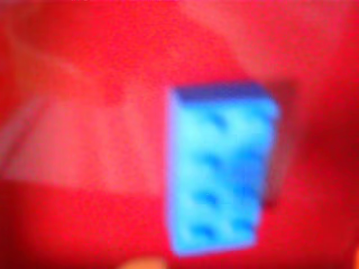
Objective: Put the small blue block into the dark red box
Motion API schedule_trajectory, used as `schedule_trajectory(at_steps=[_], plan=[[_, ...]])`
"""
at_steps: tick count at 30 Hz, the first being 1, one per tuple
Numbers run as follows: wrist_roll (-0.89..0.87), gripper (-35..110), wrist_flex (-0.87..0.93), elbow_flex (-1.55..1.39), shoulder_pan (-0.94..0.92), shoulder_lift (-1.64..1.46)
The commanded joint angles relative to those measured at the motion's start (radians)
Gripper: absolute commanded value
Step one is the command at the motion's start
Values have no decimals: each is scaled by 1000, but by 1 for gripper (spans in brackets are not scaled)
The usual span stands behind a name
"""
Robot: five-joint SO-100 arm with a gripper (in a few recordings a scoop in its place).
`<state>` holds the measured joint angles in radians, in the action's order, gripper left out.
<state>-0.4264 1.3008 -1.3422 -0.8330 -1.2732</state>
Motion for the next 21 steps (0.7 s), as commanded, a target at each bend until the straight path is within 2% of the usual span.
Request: schedule_trajectory(at_steps=[1, 7, 14, 21], plan=[[17, 17, 23, -86, -15, -158], [75, 17, 41, -445, 110, -721], [160, 20, 109, -753, 534, -1292], [218, 11, 140, -1118, 928, -1862]])
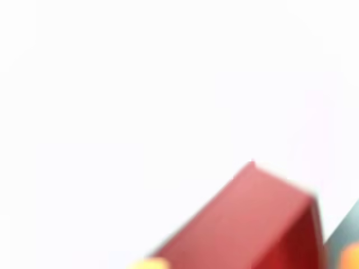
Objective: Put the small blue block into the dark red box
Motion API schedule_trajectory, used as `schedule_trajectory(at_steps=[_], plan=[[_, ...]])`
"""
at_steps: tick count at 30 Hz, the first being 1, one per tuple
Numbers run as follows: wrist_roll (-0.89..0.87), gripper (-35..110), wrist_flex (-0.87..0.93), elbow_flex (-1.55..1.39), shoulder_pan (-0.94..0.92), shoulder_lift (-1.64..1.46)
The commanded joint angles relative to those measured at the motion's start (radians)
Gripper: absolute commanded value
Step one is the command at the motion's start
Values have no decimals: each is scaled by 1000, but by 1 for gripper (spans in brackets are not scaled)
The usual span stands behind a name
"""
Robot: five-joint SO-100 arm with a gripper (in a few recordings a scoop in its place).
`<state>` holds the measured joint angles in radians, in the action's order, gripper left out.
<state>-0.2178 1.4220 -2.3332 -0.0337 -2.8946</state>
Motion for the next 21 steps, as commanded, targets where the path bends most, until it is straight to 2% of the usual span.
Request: schedule_trajectory(at_steps=[1, 4, 12, 21], plan=[[15, 10, 37, -172, 163, -307], [77, 7, 91, -265, 247, -460], [230, 2, 77, -327, 482, -460], [262, 0, -38, -551, 568, -462]])
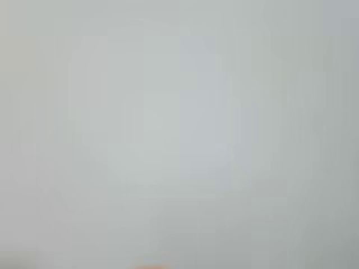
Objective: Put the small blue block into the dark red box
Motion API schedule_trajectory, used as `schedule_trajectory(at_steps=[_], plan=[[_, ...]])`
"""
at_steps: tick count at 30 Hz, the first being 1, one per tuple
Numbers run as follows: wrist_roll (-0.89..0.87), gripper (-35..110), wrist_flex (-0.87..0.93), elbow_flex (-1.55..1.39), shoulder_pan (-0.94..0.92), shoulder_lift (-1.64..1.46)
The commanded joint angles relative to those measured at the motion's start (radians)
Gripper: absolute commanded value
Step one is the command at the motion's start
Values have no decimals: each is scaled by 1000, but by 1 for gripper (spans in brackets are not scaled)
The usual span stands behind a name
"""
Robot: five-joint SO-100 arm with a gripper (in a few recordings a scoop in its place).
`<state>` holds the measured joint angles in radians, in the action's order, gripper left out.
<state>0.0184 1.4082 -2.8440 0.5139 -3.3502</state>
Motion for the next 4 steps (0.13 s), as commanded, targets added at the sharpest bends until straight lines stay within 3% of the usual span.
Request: schedule_trajectory(at_steps=[1, 4], plan=[[31, 0, -28, -44, 17, -6], [18, 0, -43, -74, 18, -6]])
